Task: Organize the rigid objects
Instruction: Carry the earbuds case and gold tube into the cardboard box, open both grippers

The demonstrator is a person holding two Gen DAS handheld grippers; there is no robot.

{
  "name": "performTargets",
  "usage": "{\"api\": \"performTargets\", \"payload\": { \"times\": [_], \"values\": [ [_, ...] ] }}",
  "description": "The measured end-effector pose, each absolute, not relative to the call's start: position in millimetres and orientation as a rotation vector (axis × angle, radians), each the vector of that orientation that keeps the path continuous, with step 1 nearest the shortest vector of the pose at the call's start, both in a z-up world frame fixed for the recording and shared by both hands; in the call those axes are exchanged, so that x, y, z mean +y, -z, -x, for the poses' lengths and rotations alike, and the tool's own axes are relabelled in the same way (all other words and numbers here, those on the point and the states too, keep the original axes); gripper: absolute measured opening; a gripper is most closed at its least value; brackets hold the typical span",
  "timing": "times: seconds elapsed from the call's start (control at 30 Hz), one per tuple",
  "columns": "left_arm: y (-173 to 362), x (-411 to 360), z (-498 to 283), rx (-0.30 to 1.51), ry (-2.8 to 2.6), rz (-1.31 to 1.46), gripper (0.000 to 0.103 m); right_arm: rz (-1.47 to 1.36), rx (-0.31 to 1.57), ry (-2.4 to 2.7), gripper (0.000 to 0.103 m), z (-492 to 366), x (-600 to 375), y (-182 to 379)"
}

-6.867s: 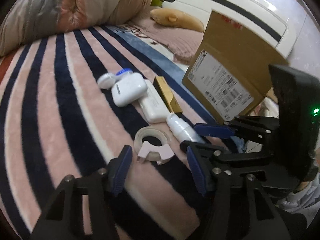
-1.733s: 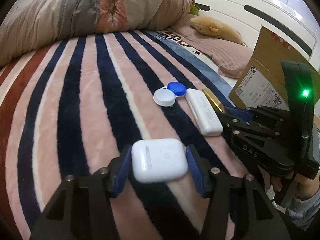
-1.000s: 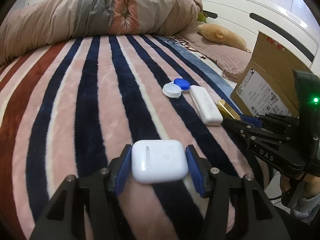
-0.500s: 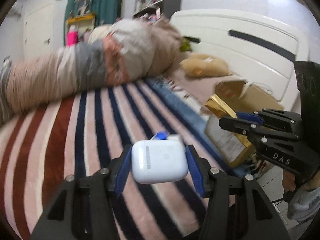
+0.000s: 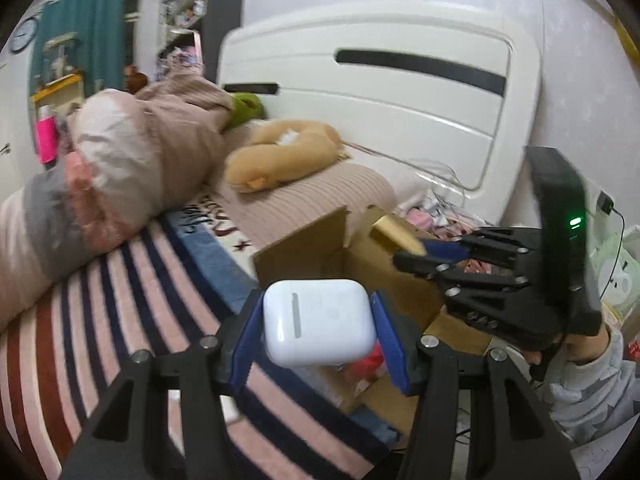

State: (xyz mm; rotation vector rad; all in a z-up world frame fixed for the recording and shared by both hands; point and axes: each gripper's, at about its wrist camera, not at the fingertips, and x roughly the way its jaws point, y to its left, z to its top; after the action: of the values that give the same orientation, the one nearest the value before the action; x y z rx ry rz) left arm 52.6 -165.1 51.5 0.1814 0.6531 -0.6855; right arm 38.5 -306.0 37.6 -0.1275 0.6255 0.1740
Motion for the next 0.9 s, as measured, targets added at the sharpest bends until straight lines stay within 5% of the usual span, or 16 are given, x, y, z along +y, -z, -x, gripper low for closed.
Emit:
{"api": "performTargets", "payload": {
  "times": [0.9],
  "values": [
    [-28,-203,-78,0.791,0.667,-0.319,0.054,0.137,0.689,-0.164,0.014,-41,-321,-16]
  ]
}}
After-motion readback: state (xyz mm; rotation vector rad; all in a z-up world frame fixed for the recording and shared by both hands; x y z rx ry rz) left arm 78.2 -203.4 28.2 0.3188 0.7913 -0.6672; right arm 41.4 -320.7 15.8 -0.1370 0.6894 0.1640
